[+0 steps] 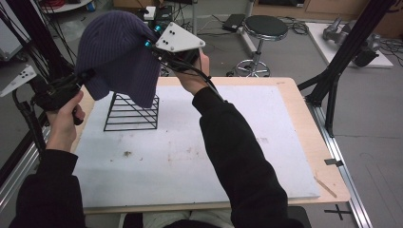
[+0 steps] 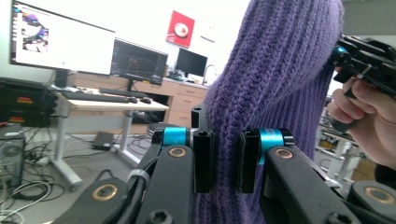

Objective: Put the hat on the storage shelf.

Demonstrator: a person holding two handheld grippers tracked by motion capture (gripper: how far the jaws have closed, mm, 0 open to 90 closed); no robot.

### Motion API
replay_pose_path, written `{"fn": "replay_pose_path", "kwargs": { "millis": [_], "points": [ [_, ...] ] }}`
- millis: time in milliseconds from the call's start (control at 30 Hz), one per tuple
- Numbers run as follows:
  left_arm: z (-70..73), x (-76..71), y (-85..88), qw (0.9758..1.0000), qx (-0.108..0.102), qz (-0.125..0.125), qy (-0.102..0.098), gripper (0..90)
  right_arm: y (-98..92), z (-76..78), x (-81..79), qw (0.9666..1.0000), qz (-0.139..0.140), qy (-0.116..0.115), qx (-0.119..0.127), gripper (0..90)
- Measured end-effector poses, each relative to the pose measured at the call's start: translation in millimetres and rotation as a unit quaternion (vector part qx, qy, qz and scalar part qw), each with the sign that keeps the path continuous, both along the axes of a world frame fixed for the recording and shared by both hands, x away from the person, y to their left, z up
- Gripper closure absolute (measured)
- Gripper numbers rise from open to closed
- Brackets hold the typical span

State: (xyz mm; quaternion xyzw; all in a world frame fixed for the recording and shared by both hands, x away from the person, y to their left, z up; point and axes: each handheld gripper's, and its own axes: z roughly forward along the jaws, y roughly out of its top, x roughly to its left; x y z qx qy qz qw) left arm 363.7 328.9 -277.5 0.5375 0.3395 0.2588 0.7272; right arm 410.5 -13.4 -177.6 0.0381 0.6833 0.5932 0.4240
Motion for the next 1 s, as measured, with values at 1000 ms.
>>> {"fn": "replay_pose_path", "kwargs": {
  "millis": [1000],
  "points": [
    [-79.0, 10.2, 23.9, 0.9966, 0.02, 0.043, 0.068, 80.2, 46.8, -49.1, 17.9, 0.995, 0.015, 0.056, -0.081, 75.2]
  ]
}}
